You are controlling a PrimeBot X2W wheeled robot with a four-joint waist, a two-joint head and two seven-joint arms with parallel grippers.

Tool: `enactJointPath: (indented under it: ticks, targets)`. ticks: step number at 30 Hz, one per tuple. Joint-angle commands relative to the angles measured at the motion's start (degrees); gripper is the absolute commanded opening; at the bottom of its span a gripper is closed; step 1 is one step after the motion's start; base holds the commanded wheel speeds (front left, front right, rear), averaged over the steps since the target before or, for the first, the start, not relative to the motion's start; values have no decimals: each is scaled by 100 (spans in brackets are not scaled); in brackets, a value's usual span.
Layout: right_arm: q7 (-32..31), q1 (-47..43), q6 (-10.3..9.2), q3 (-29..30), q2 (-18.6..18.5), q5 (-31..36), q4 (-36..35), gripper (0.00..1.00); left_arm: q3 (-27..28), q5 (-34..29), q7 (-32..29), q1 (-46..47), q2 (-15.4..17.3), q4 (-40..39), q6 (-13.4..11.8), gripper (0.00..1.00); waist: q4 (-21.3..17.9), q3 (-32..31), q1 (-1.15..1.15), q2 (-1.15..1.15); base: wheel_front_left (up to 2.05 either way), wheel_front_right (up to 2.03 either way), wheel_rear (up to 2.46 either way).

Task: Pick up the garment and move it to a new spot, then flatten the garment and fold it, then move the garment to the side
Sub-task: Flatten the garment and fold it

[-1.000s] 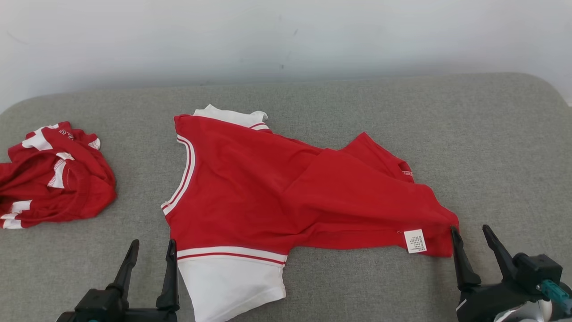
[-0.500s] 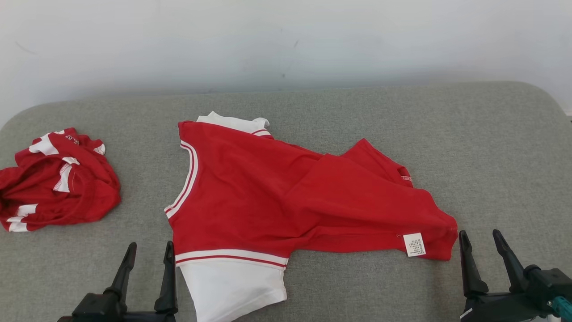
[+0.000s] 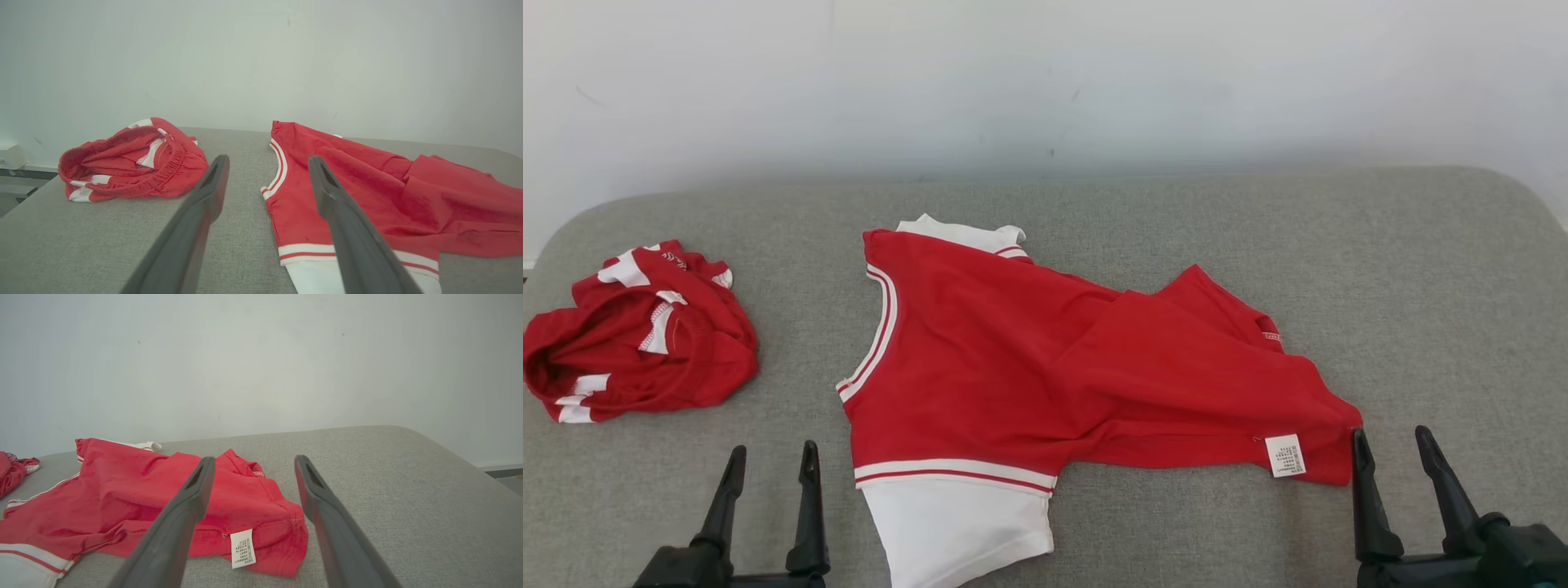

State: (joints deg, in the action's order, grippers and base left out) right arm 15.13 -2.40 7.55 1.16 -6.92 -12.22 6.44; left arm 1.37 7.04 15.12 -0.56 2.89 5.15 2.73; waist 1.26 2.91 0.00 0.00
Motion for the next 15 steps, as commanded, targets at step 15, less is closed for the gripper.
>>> enactJointPath:
  ticks: [15]
  targets:
    - [1, -289, -13, -260, 25, 185, -236, 100, 254, -150, 4, -235, -1, -56, -65, 100, 46, -166, 0, 0, 0, 0, 0]
